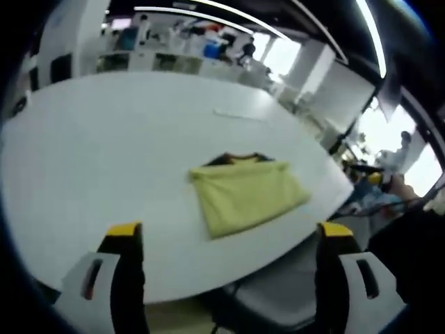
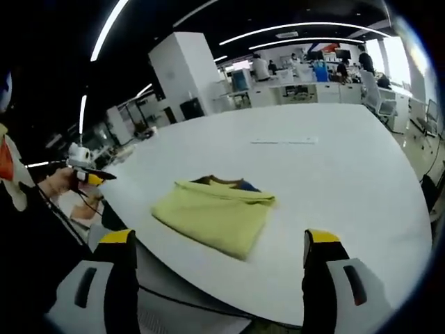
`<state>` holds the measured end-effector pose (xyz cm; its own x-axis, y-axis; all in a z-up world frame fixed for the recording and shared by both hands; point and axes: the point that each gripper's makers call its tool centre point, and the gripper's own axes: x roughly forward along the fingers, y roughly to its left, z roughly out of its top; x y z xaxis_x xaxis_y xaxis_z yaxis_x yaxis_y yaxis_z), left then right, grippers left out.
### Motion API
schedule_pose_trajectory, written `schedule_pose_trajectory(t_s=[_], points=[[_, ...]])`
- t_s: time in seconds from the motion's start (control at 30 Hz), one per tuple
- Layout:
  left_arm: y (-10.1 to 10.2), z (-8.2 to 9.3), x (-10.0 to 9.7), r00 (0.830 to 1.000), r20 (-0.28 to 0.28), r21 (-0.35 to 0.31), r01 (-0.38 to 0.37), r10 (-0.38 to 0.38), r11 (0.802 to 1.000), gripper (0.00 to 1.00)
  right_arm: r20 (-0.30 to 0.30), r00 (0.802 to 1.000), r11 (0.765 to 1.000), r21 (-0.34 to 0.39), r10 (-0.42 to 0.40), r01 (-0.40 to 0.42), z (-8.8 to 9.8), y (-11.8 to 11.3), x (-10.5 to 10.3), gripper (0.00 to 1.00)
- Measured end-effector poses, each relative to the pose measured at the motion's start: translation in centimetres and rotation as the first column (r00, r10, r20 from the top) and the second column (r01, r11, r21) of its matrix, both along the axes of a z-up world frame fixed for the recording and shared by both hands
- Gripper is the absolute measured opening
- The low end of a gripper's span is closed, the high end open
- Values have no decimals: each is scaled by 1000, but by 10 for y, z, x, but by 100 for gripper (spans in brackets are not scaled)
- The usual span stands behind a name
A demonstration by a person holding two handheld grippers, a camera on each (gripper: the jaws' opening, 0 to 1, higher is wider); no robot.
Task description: Fold the garment on the visible template until the final outline fits inside the template.
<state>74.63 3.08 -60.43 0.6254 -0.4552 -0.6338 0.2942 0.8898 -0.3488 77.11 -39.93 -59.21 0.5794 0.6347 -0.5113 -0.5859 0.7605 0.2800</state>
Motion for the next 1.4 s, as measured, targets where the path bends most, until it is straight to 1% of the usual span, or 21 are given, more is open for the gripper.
schedule_pose_trajectory(t_s=[0.33,0.57,0.67,0.7,0.77,0.87,0.93,1.0,1.07,1.13,1.17,1.27,1.33,1.4], points=[[-5,-3,3,1000,-12,-4,8,-8,1000,99,-30,1000,1000,-25,8,-8,-10,-2,0,99],[-12,-6,6,1000,-23,-7,15,-15,1000,99,-37,999,1000,-13,17,-18,-12,2,4,96],[-15,-12,9,999,-28,-12,18,-18,1000,99,-44,999,999,-31,32,-34,-18,5,9,93],[-16,-15,11,999,-29,-9,20,-20,1000,99,-39,999,998,-52,34,-36,-21,4,12,90],[-19,-20,13,999,-38,-12,27,-28,1000,97,-33,999,997,-61,42,-44,-25,6,17,86],[-30,-29,19,999,-33,-23,37,-38,999,91,-47,997,994,-78,69,-73,-38,16,24,79],[-37,-34,25,999,-12,-10,39,-40,999,81,-56,996,992,-92,76,-81,-47,22,30,73],[-44,-41,31,999,-6,2,40,-40,999,75,-51,995,992,-90,82,-86,-52,29,37,67],[-48,-51,37,999,-15,12,44,-44,999,71,-50,995,992,-87,88,-92,-59,36,43,60],[-55,-56,43,999,-14,18,42,-42,999,63,-54,994,991,-93,93,-98,-65,42,50,54],[-56,-59,46,999,-17,23,40,-39,999,60,-59,993,990,-99,100,-105,-69,44,52,52],[-61,-65,57,999,-16,27,32,-32,999,53,-70,991,987,-113,110,-117,-78,48,60,49],[-61,-72,68,999,-21,30,34,-33,999,51,-77,990,986,-113,118,-127,-84,51,65,47],[-61,-77,74,999,-29,34,46,-45,998,51,-85,988,982,-129,127,-137,-91,52,71,46]])
